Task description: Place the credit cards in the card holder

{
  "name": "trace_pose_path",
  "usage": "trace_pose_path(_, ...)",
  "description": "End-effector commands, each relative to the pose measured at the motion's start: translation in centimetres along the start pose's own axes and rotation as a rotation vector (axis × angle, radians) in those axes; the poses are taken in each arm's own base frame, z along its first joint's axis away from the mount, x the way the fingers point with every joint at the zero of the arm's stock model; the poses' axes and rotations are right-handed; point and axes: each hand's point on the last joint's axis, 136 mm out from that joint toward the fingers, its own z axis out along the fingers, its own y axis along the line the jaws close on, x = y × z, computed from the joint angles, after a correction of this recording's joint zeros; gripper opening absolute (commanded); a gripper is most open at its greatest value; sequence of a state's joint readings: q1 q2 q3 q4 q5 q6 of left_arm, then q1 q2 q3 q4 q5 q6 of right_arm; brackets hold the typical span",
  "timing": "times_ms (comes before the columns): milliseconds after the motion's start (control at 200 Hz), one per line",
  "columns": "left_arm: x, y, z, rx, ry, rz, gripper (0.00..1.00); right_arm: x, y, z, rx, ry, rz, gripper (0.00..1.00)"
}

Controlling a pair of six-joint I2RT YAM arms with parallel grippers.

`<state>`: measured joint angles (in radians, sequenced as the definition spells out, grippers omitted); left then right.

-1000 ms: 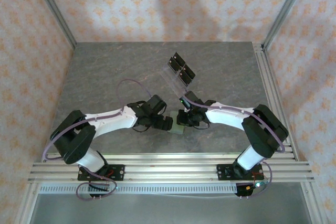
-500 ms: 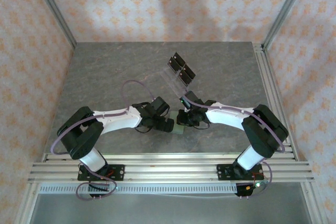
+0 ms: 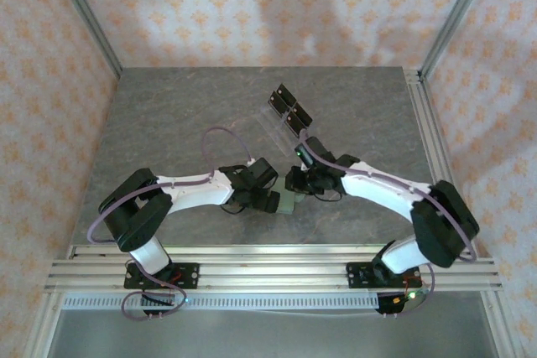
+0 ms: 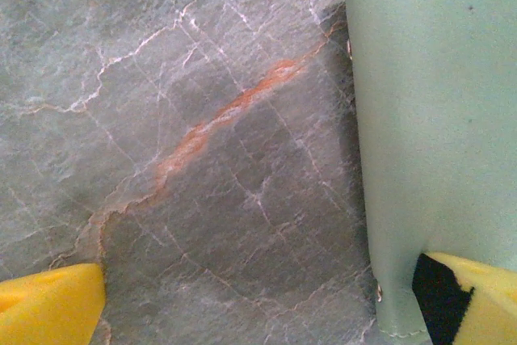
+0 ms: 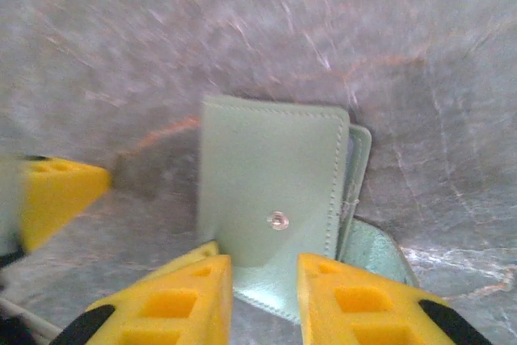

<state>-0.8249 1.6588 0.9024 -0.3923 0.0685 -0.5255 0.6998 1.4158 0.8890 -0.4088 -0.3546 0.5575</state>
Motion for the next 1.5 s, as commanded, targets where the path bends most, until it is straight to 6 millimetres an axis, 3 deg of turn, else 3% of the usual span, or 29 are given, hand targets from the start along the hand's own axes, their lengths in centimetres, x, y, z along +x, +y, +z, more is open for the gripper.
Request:
trace_pose_path(0,0.6,0.5,0.9,-0.039,0.017,0.011,1.00,-0.8,-1.7,-2.4,0.113,-0.046,-0.001,0.30)
trace_pose_path(110,0.7,0.4,1.0,-0.038,0.014,-0.016,1.00,-0.4,-3.2,-2.7,0.196,-0.025,-0.020,0.34)
trace_pose_path(445,1.0,0.1,1.2,-0.038,0.017,-0.012,1.00,0.6,-4.9,-1.1,0.270,0.035,-0.025,0.33)
trace_pose_path(1311,1.3,-0.1,1.4,-0.044,0.021,-0.003,1.00,2.7,-5.4,1.2,0.222,0.100,0.028,0.21)
trace_pose_path(1496,1.3,0.0,1.5,-0.047,0.024,-0.005,1.00,2.8,-5.5,1.3,0.219,0.102,0.028,0.13)
